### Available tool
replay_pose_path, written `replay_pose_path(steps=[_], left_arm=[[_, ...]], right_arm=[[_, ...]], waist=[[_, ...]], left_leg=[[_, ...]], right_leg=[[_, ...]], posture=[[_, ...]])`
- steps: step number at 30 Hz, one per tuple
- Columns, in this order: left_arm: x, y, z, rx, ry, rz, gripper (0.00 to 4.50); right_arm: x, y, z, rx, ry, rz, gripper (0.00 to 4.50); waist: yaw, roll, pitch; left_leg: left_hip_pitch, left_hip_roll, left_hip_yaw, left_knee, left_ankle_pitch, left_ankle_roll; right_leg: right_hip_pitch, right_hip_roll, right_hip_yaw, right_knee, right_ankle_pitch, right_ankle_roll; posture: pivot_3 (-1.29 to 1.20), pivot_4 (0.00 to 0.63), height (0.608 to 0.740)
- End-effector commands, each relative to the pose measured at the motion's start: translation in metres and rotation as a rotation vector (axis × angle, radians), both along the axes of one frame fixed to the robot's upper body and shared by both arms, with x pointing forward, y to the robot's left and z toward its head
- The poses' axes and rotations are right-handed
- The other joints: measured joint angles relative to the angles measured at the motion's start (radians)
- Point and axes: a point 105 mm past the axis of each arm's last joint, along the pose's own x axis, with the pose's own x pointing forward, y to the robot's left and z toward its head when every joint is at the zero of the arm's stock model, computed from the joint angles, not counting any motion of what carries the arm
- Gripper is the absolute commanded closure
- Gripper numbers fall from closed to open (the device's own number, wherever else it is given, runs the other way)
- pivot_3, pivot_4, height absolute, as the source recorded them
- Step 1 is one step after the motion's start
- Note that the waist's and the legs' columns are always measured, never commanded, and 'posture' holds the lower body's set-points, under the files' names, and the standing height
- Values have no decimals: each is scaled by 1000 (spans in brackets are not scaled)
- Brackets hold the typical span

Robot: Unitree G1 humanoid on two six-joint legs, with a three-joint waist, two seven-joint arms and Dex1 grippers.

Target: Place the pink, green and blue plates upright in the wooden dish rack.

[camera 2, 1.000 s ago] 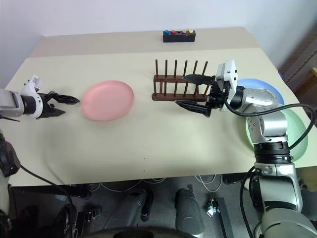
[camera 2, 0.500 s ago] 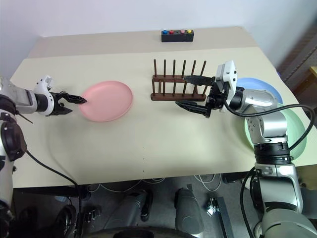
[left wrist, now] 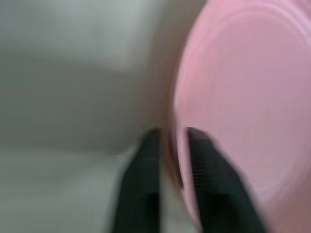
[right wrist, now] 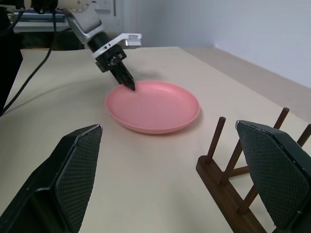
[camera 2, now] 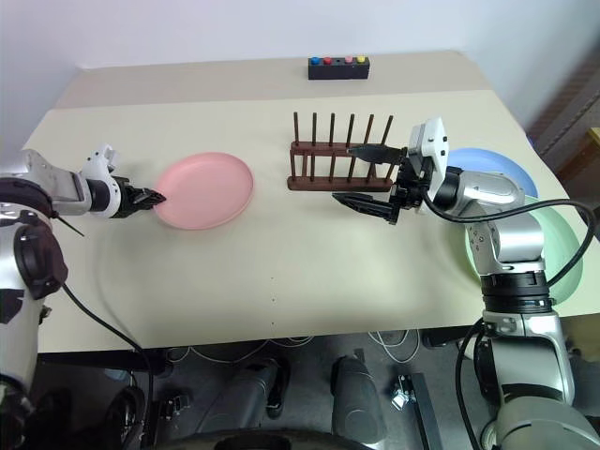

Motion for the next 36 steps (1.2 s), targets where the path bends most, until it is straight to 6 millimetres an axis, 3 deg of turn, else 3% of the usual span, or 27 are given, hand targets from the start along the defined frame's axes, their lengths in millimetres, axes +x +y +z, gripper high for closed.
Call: replay_pose_path(steps=[1, 9, 15, 22, 25, 28, 32, 36], left_arm=[[3, 0, 9, -15, -31, 13, 4437], [3, 4, 23, -103, -68, 64, 4437], [3, -4, 59, -275, -165, 26, 4437], [13, -3, 119, -510, -537, 30, 4437], [15, -9, 125, -531, -742, 94, 4437], [10, -18, 121, -582, -861, 238, 4437], [1, -39, 109, -639, -952, 452, 4437], [-7, -58, 100, -703, -948, 537, 4437]], right_arm=[[-5, -3, 14, -2, -58, -5, 0], [-4, -2, 14, 0, -62, -6, 0], [-7, 3, 15, -10, -68, 15, 0], [-14, 24, 29, -32, -155, 73, 0], [-16, 41, 42, -41, -281, 82, 0], [-17, 60, 42, -121, -460, 79, 0], [-20, 88, 55, -179, -805, 37, 0], [-17, 98, 45, -326, -1039, 4, 0]], waist=[[-1, 0, 0], [-1, 0, 0], [-1, 0, 0], [-3, 0, 0], [-2, 1, -1], [1, -1, -1], [6, -3, 0], [6, -4, 0]], left_leg=[[0, 0, 0, 0, 0, 0], [0, 0, 0, 0, 0, 0], [0, 0, 0, 0, 0, 0], [0, 0, 0, 0, 0, -1], [0, 1, 0, 0, 0, -1], [0, 1, 0, 2, 1, -1], [-3, 1, 1, 6, 0, -1], [-3, 1, 1, 10, 0, -1]], right_leg=[[0, 0, 0, 0, 0, 0], [0, 0, 0, 0, 0, 0], [0, 0, 0, 0, 0, 0], [0, -1, 0, 0, 0, 0], [0, -1, 2, 1, 0, 0], [0, -1, 1, 0, 1, 0], [0, -1, 1, -1, 2, 1], [1, 0, 1, 0, 2, 2]], posture=[[0, 150, 740], [0, 150, 740], [0, 150, 740], [0, 150, 740], [0, 150, 740], [0, 150, 740], [0, 150, 740], [0, 150, 740]])
